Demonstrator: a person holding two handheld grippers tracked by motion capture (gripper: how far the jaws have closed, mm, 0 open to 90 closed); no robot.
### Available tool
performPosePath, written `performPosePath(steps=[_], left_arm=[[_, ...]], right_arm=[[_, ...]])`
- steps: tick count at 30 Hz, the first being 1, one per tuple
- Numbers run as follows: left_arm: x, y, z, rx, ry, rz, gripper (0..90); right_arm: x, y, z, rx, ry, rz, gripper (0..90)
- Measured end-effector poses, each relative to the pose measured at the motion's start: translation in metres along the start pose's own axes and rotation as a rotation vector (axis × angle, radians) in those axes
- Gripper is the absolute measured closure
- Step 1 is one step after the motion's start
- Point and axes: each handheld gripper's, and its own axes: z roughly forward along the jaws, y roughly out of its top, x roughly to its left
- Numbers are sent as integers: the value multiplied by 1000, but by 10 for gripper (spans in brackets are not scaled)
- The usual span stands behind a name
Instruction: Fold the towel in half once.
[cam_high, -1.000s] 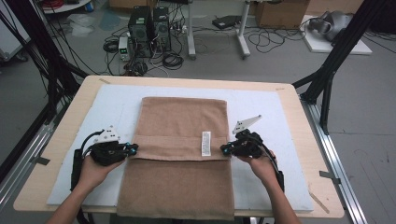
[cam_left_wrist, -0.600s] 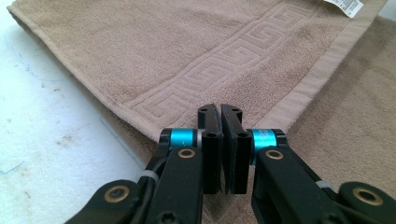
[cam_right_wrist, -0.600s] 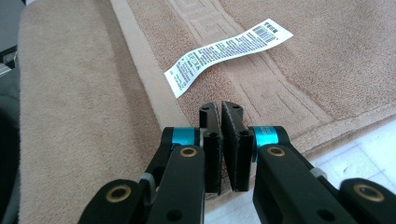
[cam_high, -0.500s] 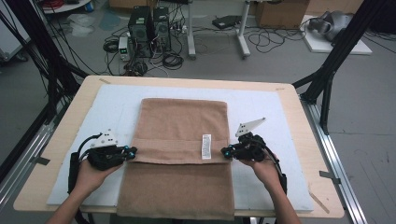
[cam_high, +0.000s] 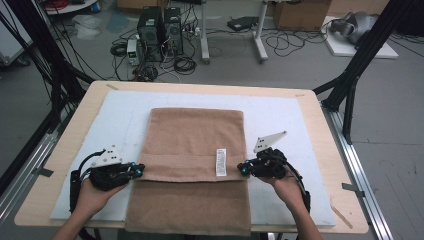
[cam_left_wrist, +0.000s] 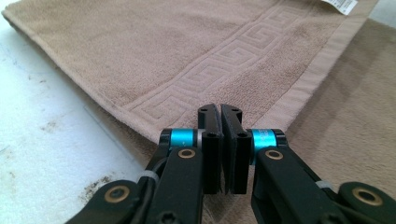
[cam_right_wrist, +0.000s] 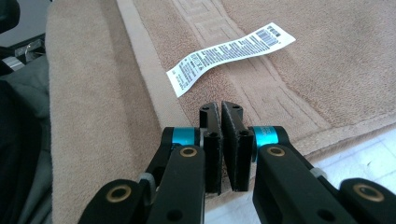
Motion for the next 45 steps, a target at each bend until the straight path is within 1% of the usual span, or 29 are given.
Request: performPosePath(steps=[3, 5, 7, 9, 12, 13, 15, 18, 19, 20, 21, 23, 24, 25, 26, 30, 31, 33, 34, 36, 38, 40, 43, 44, 45], left_arm=[[-3, 1, -3, 3, 1, 11, 866], [-4, 0, -6, -11, -12, -3, 866], [-8, 1, -10, -17, -15, 5, 866], [-10, 0, -14, -13, -13, 18, 866], [-14, -2, -21, -12, -12, 24, 867], [-16, -3, -23, -14, -17, 20, 867], [-21, -7, -28, -11, -19, 29, 867], [-26, -13, -31, 5, -28, 38, 863], [-25, -15, -31, 10, -32, 33, 838], [-24, -15, -31, 12, -42, 23, 785], [-23, -15, -30, 10, -42, 19, 747], [-20, -12, -29, -1, -41, 9, 711], [-19, -10, -28, -2, -39, 14, 700], [-17, -8, -25, -2, -36, 14, 692], [-16, -6, -23, 0, -38, 14, 688], [-12, 1, -11, 0, -37, 14, 668], [-10, 3, -8, -3, -34, 12, 663], [-5, 6, -3, -2, -22, 0, 636], [-2, 7, -1, 1, -10, -5, 629], [6, 11, 4, 4, 9, -27, 595], [12, 15, 7, -8, 27, -38, 592], [18, 21, 10, -22, 39, -43, 589], [30, 31, 16, 8, 47, -45, 579], [34, 33, 18, 12, 52, -45, 571], [36, 36, 19, 15, 60, -45, 567]], right_arm=[[3, 0, -3, -10, 1, -10, 869], [7, 1, -4, -12, -6, -22, 869], [11, 0, -6, -19, -6, -35, 869], [17, 0, -8, -20, -3, -45, 869], [25, 0, -12, -25, 6, -66, 870], [28, 0, -13, -22, 4, -73, 870], [34, -1, -15, -18, 10, -91, 871], [42, -4, -17, -17, 40, -118, 870], [44, -4, -17, -17, 54, -119, 864], [44, -4, -17, -18, 68, -124, 838], [43, -4, -17, -27, 80, -115, 800], [38, -3, -17, -45, 87, -105, 740], [36, -3, -17, -42, 88, -93, 733], [34, -2, -16, -44, 87, -93, 718], [31, -2, -15, -43, 75, -95, 710], [20, 3, -12, -22, 54, -74, 680], [17, 4, -12, -19, 42, -78, 663], [11, 8, -12, -16, 33, -65, 640], [7, 10, -12, -13, 18, -66, 623], [1, 14, -12, -20, 1, -50, 615], [-6, 18, -12, -28, -30, -43, 596], [-12, 24, -12, -33, -42, -39, 574], [-23, 32, -13, -33, -67, -21, 534], [-27, 35, -12, -38, -82, -20, 504], [-30, 38, -12, -37, -100, -4, 489]])
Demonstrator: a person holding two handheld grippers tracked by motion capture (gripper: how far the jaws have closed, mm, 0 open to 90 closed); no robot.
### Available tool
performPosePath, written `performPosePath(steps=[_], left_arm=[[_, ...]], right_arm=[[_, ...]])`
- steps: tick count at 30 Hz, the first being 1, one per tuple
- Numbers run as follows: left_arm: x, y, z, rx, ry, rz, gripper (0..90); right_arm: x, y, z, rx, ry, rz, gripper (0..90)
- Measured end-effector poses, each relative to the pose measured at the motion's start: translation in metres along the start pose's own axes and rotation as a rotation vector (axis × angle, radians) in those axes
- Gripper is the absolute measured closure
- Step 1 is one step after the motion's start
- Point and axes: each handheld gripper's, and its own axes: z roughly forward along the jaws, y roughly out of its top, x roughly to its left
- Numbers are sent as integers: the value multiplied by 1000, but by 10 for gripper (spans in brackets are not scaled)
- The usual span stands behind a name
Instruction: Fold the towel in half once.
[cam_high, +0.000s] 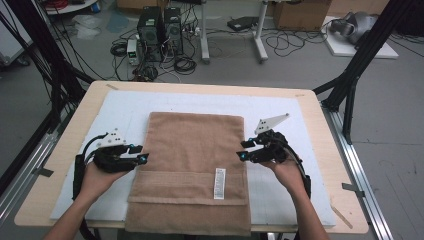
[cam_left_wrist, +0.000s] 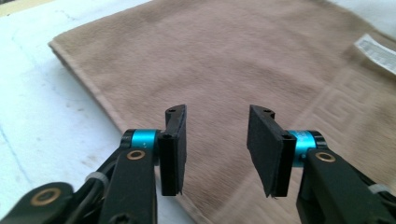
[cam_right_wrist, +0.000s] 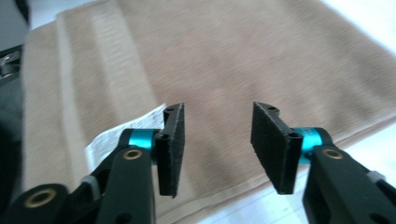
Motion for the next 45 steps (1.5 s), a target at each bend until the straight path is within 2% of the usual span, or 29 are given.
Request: performPosePath(steps=[4, 8, 12, 16, 22, 25, 28, 30, 33, 35, 38, 43, 45], left_arm=[[9, 9, 6, 6, 20, 6, 554], [14, 13, 12, 2, 30, -1, 554], [23, 11, 21, 34, 39, -35, 541], [33, 8, 27, 30, 63, -86, 513], [40, 4, 38, 66, 90, -105, 478], [42, 3, 43, 74, 104, -111, 474], [45, 0, 49, 86, 108, -122, 474], [47, -1, 53, 102, 109, -129, 473], [48, -3, 58, 111, 114, -135, 469], [50, -5, 62, 115, 98, -147, 488], [50, -8, 68, 166, 92, -137, 508], [49, -8, 69, 158, 97, -146, 526], [50, -9, 69, 157, 93, -144, 548]], right_arm=[[-15, 9, 2, -1, -9, 27, 463], [-23, 14, 5, -8, -23, 48, 442], [-28, 16, 10, -6, -44, 46, 434], [-36, 13, 17, 12, -56, 71, 422], [-49, 6, 33, 82, -111, 107, 389], [-53, 4, 38, 89, -131, 112, 389], [-56, 1, 44, 99, -148, 120, 389], [-58, -1, 48, 84, -136, 141, 396], [-59, -2, 54, 100, -164, 133, 397], [-63, -4, 57, 108, -171, 147, 397], [-67, -9, 60, 120, -176, 177, 395], [-72, -16, 66, 166, -192, 196, 395], [-74, -18, 70, 180, -175, 215, 407]])
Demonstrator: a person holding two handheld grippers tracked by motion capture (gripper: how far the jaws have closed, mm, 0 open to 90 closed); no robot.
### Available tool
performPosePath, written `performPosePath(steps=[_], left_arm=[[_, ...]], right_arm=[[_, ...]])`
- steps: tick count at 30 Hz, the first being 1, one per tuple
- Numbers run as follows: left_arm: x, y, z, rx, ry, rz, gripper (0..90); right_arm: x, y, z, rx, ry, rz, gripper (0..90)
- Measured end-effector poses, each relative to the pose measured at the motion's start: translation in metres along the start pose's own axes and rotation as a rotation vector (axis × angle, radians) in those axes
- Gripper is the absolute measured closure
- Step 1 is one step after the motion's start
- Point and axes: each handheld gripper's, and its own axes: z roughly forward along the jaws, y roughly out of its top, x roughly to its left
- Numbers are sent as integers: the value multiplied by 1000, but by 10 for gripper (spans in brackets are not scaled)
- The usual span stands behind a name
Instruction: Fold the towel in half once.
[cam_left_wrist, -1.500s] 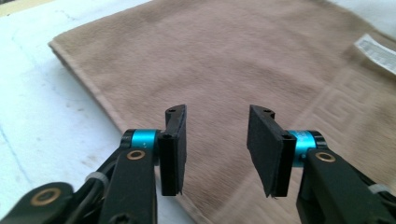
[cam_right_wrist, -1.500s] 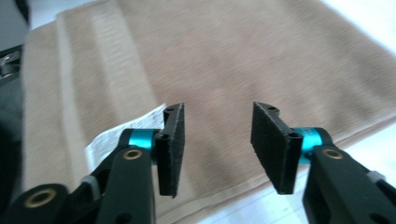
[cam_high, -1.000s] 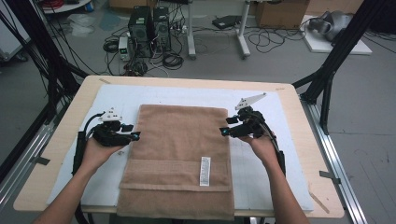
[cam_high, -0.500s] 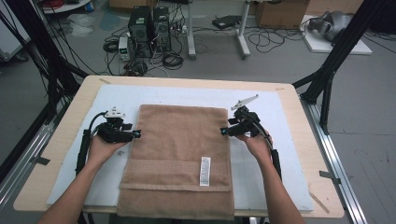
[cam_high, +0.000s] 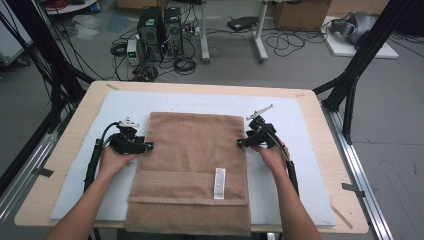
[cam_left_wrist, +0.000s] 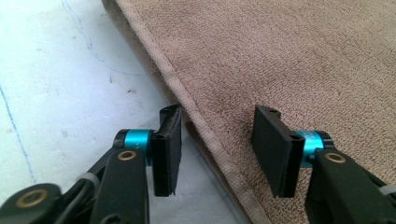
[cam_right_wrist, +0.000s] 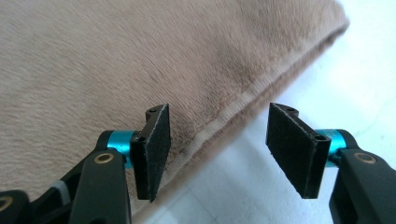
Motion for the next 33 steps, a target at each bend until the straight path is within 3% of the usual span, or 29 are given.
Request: performPosePath(steps=[4, 7, 8, 10, 13, 24, 26, 28, 30, 32, 33], left_arm=[[0, 0, 1, -9, -23, 0, 639], [-1, 0, 2, -14, -35, 3, 725], [0, 0, 2, -18, -41, -4, 747], [0, 0, 2, -23, -46, -13, 780], [1, 1, 2, -32, -38, -16, 806], [7, 6, 7, -108, -14, -95, 868], [6, 7, 9, -112, -8, -99, 870], [7, 8, 11, -84, -6, -85, 871], [6, 11, 10, -98, -10, -90, 870], [6, 11, 6, -107, -21, -109, 830], [8, 11, 5, -93, -19, -113, 756]], right_arm=[[1, 0, 1, -2, -2, -16, 487], [1, 1, 2, -2, 51, -31, 723], [2, 2, 2, 0, 75, -35, 758], [5, 4, 2, -4, 65, -69, 801], [4, 6, 1, -6, 49, -71, 814], [-8, 9, -1, -25, 35, -19, 826], [-10, 10, 0, -25, 27, -20, 826], [-11, 12, 0, -21, 23, -20, 826], [-11, 14, -1, -27, 9, -23, 827], [-12, 13, 0, -26, 21, -22, 823], [-13, 11, 1, -16, 30, -11, 807]])
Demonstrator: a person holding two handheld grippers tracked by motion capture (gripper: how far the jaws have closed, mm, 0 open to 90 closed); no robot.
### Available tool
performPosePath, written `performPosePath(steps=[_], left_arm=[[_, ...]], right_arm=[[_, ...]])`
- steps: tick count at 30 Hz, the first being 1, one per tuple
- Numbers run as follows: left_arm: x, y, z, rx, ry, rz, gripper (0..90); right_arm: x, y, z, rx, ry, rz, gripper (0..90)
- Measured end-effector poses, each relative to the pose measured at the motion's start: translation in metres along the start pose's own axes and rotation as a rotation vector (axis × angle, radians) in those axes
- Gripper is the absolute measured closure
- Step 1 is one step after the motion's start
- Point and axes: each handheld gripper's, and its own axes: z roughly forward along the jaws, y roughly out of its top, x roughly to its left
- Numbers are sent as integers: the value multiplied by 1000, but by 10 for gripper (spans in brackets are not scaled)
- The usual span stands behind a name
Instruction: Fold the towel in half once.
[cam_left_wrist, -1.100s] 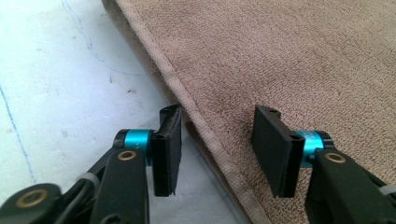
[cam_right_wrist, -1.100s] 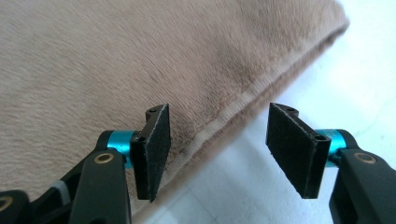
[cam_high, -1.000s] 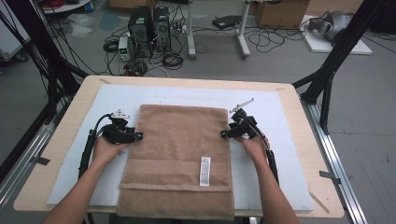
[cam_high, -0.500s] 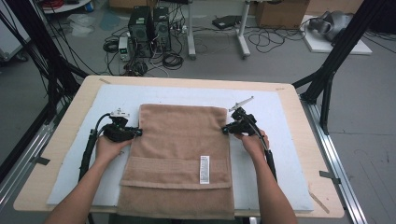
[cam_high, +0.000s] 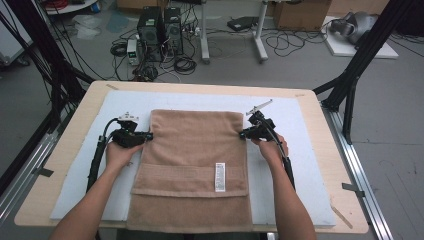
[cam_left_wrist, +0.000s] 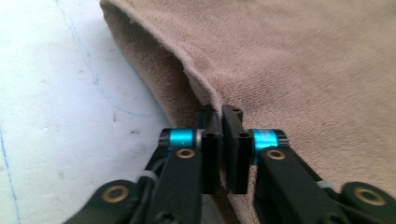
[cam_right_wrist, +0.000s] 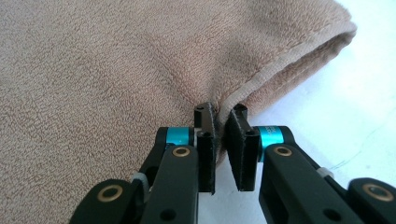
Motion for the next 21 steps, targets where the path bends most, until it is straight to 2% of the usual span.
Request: performPosePath(steps=[1, 2, 4, 5, 7, 9, 11, 13, 15, 18, 21], left_arm=[[2, -1, -1, 15, 0, -11, 667], [4, -2, -1, 29, -15, -32, 606], [6, -4, -1, 59, -25, -34, 573], [6, -5, 0, 71, -25, -32, 564], [5, -5, 0, 72, -8, -9, 576], [1, -4, 1, 77, 12, 22, 626], [-1, -5, 3, 71, -18, 8, 730], [-2, -6, 5, 56, -27, 6, 808], [-2, -6, 5, 53, -26, 3, 821], [-4, -5, 5, 46, 1, 18, 833], [-2, -1, 8, 11, 18, -19, 838]], right_arm=[[-1, -1, 0, -3, 9, 19, 762], [-3, -2, 0, -9, 9, 30, 679], [-5, -4, -1, -23, 18, 53, 579], [-5, -5, -1, -19, 7, 60, 536], [-4, -5, 3, -9, 14, 63, 522], [-2, -4, 3, 0, 0, 56, 560], [1, -3, 4, 6, 23, 34, 714], [5, -1, 6, 10, 48, 16, 799], [7, 1, 6, 14, 39, -8, 820], [6, 2, 2, 7, 11, -12, 829], [1, 2, -5, -40, 10, 11, 830]])
